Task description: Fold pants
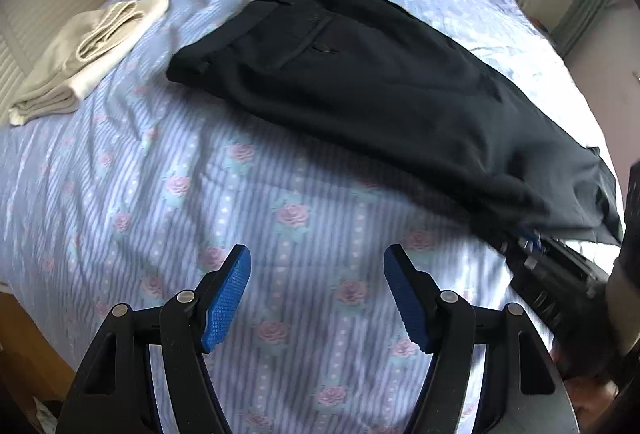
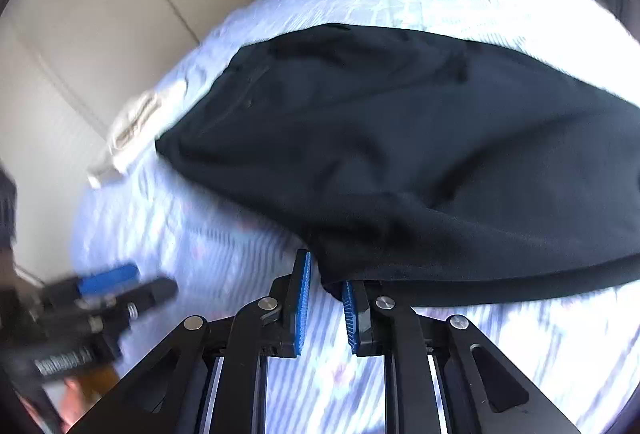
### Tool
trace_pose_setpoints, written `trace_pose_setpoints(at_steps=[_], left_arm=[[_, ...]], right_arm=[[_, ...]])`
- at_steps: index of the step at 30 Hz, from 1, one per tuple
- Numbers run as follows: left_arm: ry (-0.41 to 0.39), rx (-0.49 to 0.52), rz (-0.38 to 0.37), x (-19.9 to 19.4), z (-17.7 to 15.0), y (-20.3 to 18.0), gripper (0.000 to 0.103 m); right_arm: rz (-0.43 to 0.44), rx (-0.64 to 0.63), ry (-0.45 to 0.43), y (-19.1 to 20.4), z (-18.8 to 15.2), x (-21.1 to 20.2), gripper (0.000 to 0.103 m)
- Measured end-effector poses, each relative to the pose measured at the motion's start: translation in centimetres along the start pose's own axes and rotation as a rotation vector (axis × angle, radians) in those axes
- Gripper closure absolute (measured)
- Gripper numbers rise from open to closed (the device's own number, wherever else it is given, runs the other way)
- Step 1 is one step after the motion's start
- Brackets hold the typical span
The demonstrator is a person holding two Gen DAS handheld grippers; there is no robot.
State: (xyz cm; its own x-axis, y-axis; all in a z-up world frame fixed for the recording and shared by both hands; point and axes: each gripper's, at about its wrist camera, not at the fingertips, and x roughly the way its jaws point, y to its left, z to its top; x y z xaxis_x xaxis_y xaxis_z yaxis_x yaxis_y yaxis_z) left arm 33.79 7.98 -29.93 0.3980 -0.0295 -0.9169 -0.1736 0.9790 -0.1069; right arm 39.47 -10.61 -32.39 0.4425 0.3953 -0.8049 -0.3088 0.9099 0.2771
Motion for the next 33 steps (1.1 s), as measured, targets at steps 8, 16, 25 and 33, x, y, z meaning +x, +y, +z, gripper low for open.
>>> trace_pose_setpoints(at_steps=[8, 16, 25, 33], left_arm=[[0.033, -0.049, 0.027, -1.0, 1.7, 2.5, 0.035], [-0.076, 0.027, -0.111, -3.7, 9.3, 8.0, 0.032], [-0.035, 0.166, -0.368, 4.3, 23.6, 13.1, 0.036], [0.066, 0.106, -0.520, 12.7, 29.6, 12.9, 0.056]], right_arm=[[-0.003, 0.044, 0.197, -0.8, -1.1, 0.3, 0.068], [-0.035, 0.024, 0.066, 2.4, 5.3, -5.3, 0.050], [-0.103, 0.085, -0.037, 6.1, 16.0, 0.1, 0.050], [-0.112, 0.139, 0.015, 7.2, 19.7, 7.0, 0.050]])
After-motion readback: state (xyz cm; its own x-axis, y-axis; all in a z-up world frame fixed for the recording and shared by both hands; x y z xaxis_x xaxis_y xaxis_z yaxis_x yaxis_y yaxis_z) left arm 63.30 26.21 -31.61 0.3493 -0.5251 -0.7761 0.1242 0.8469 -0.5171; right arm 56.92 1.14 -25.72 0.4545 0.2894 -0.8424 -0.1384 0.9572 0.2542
